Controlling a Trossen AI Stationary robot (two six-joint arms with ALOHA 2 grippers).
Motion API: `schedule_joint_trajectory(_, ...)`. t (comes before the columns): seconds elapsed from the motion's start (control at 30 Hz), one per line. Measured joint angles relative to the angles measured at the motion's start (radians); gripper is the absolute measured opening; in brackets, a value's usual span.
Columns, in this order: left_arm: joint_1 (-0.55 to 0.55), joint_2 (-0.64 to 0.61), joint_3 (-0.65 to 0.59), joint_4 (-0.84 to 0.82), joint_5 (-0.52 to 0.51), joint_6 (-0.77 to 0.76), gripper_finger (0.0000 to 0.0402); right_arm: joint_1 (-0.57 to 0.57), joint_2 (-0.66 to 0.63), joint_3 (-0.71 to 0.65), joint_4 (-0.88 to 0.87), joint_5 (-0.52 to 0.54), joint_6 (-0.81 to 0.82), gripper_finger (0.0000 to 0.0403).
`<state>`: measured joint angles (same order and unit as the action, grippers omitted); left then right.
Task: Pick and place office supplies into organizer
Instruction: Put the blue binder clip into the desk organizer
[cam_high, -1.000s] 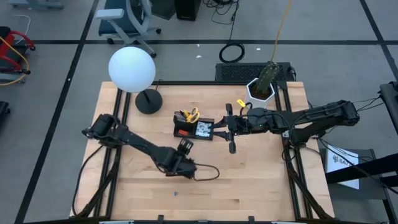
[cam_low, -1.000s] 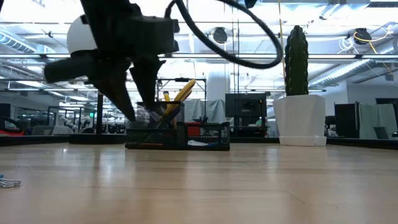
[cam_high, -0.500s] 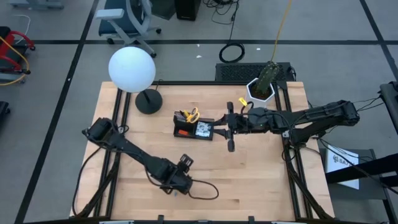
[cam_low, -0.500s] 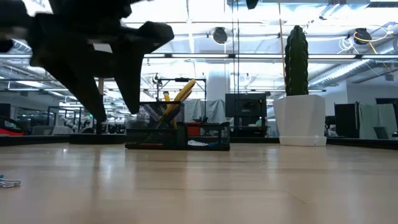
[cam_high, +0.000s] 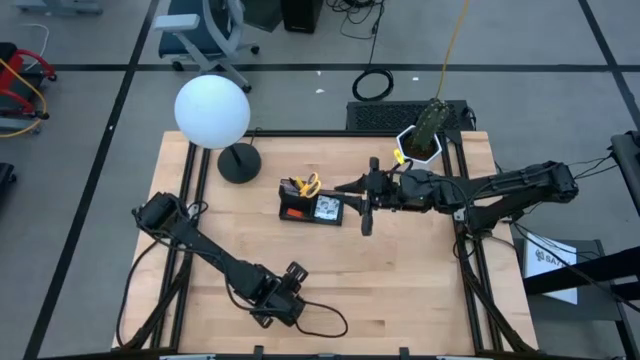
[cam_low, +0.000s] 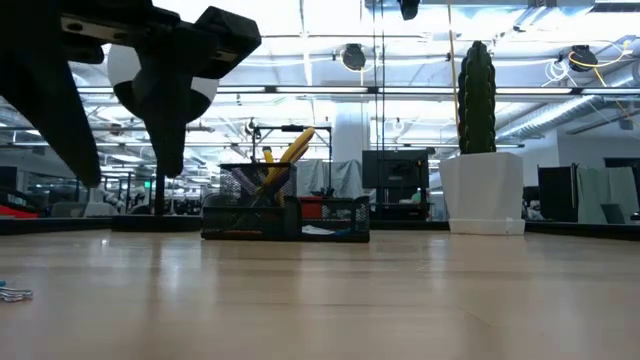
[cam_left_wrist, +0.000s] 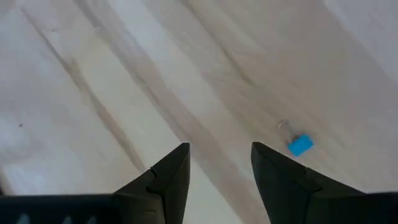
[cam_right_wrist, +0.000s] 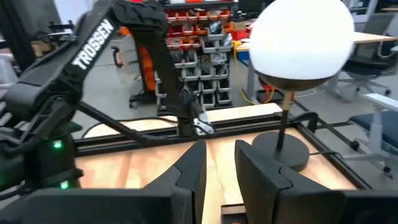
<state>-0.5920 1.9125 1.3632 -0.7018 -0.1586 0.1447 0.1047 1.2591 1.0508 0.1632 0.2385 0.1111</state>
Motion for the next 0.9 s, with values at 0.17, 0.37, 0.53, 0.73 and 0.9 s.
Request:
schedule_joint_trajectory(0.17,-0.013,0.000,0.000,0.005,0.028,-0.024,0.0177,0.000,0.000,0.000,0.001,-0.003,0.000,0.0075)
schedule_joint_trajectory(0.37,-0.047,0.000,0.001,0.003,0.028,-0.020,0.0177,0.000,0.000,0.000,0.001,-0.003,0.000,0.0075)
schedule_joint_trajectory(0.53,-0.054,0.000,0.033,-0.024,0.032,-0.150,0.0177,0.000,0.000,0.000,0.001,-0.003,0.001,0.0075)
schedule_joint_trajectory(0.73,-0.026,0.033,0.122,-0.118,0.078,-0.344,0.0177,0.000,0.000,0.000,0.000,-0.003,0.000,0.0075)
schedule_joint_trajectory(0.9,-0.022,0.153,0.228,-0.234,0.149,-0.416,0.0177,0.000,0.000,0.000,-0.003,-0.004,0.000,0.0075)
